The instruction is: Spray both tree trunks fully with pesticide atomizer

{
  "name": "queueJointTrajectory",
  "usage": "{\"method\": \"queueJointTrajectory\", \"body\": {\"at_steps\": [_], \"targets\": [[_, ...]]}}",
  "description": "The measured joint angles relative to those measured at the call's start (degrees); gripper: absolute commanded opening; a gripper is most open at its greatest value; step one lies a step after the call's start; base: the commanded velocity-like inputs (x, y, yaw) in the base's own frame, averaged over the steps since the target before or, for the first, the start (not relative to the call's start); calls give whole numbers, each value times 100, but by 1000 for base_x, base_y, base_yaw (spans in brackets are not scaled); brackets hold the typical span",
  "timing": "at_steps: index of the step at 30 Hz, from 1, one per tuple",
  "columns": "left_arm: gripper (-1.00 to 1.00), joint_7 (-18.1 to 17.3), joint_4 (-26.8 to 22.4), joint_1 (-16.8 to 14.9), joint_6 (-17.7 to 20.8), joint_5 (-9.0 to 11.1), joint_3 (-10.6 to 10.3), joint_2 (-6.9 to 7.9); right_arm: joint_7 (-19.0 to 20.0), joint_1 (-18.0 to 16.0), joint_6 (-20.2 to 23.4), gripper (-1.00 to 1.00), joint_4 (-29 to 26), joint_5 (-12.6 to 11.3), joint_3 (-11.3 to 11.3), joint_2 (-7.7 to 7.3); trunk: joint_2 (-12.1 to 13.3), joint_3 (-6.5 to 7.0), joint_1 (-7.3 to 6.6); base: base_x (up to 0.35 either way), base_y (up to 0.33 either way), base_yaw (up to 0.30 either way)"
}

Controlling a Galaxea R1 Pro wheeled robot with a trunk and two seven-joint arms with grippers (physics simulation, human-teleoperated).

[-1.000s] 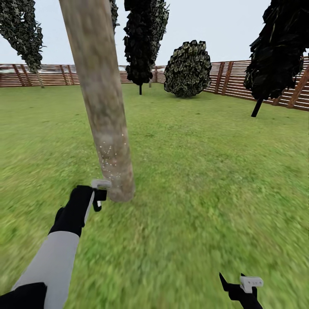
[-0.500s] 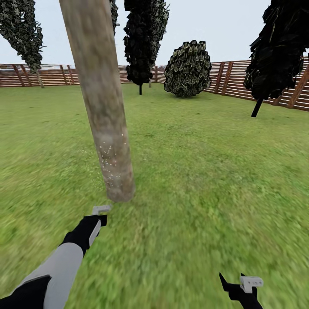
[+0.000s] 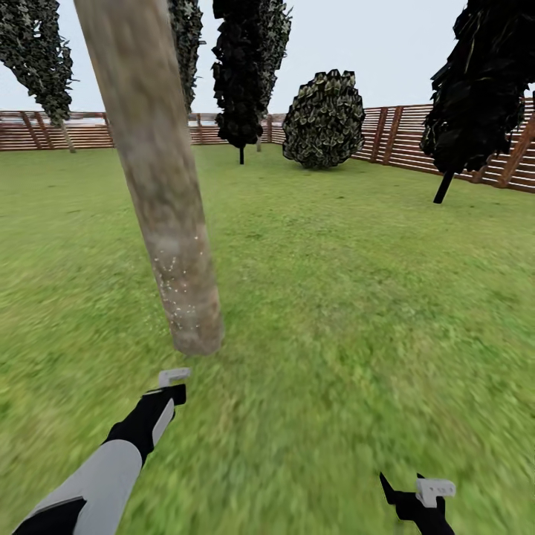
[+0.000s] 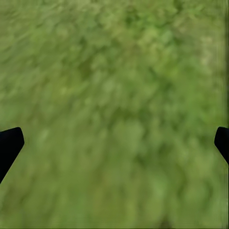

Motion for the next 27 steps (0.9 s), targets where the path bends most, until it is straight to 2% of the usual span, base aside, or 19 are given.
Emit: {"method": "queueJointTrajectory", "body": {"at_steps": [5, 16, 27], "targets": [[-100, 0, 0, 54, -95, 1, 6, 1, -6, 0, 0, 100, 0, 0, 1, 0, 0, 0, 0, 253, -179, 81], [-100, 2, 0, 63, -109, 1, -1, -15, -7, 0, 0, 100, 0, 0, 1, 0, 0, 0, 0, 244, -183, 261], [-100, 4, 5, 70, -109, -6, -9, -33, -7, 0, 0, 100, 0, 0, 8, 0, 0, 0, 0, 18, -268, 15]]}}
